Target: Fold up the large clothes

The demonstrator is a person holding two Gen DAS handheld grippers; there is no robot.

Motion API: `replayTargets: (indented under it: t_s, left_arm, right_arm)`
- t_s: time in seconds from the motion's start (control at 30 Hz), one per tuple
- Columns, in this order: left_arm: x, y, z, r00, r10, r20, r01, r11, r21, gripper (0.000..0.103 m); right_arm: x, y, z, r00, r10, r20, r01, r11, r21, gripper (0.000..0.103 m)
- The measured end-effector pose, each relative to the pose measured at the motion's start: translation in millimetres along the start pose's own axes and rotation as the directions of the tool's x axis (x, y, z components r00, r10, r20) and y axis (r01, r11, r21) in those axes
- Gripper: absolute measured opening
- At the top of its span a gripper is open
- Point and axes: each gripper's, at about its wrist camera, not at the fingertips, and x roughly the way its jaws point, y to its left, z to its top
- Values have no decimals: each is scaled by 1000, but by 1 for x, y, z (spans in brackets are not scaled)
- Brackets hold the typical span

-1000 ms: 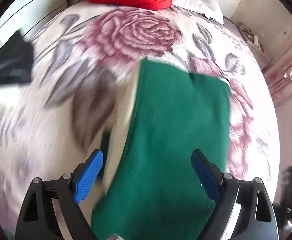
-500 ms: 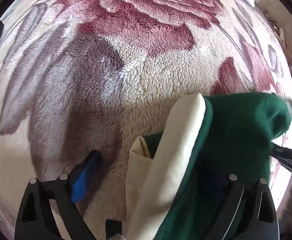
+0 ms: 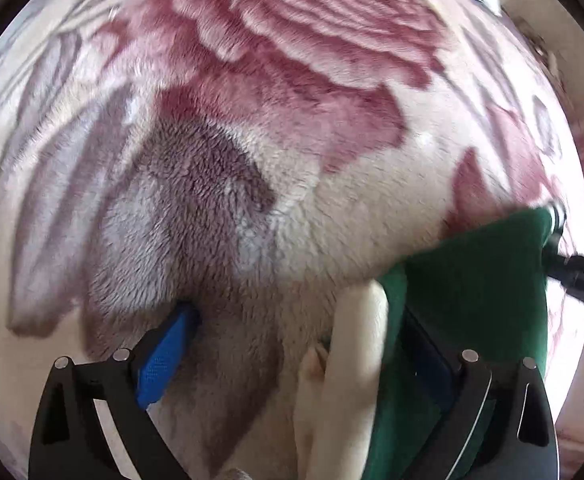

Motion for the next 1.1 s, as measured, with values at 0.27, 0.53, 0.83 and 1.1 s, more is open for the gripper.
replayTargets:
  t_s: [0.27, 0.53, 0.83, 1.1]
  left_arm:
    - [-62, 17, -91, 976, -209, -55, 207, 977, -39, 99]
    - [-65, 11, -112, 887, -459, 41, 461, 882, -101, 28]
    - [-23, 81, -120, 825, -566, 9, 535, 774, -340, 31]
    - [-113, 21, -127, 929, -369, 37, 371, 924, -89, 51]
  right_arm:
    - [-78, -35, -129, 999, 24, 48, -24, 1000, 9, 40]
    - [-69, -108, -269, 999, 18, -36, -10, 976, 216, 40]
    - [-63, -118, -320, 998, 45, -48, -31, 962, 272, 40]
    - [-90, -94, -363, 998, 20, -65, -9, 986, 169, 40]
